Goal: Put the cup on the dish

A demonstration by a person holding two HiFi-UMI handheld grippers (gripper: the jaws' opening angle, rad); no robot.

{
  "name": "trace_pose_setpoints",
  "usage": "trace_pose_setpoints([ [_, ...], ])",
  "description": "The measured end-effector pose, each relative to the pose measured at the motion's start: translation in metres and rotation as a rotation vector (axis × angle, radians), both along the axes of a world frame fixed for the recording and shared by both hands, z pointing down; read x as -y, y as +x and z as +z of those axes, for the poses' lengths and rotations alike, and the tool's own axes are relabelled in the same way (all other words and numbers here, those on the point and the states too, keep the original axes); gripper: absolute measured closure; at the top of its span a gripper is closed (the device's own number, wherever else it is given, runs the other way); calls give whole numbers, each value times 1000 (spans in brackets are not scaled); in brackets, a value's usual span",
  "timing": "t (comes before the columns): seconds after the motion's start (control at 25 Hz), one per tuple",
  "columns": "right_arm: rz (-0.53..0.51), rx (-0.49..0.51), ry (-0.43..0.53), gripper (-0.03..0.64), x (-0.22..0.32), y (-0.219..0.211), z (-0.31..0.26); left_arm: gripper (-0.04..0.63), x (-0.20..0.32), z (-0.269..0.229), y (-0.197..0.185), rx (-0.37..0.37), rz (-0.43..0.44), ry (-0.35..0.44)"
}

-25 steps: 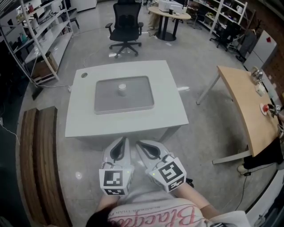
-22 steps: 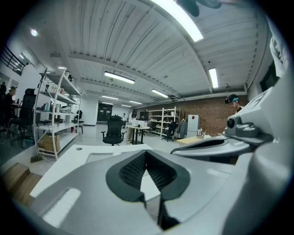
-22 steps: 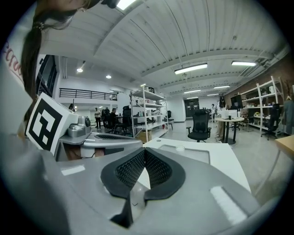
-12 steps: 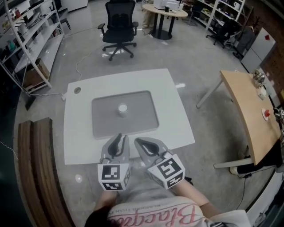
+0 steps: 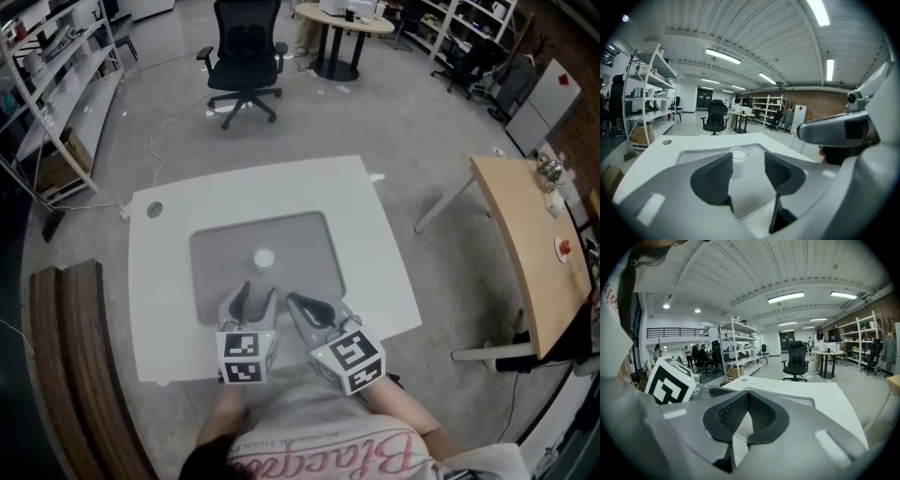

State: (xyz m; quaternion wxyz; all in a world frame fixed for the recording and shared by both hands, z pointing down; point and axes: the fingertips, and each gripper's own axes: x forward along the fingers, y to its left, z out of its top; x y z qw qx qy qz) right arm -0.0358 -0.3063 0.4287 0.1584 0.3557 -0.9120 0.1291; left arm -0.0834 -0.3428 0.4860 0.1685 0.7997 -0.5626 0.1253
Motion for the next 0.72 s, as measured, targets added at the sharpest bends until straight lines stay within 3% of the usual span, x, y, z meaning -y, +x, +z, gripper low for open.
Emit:
trace_pose_setpoints([
  [0.24,14,-7,-26,615,12,-8,9,379,34,39,1,77,38,-53],
  [0.4,16,-16,-46,615,13,-5,16,321,46,65,9,110,60,-138],
  [0.72,27,-44,-70,615,13,1,24,321,66,81,15,136,49,-151],
])
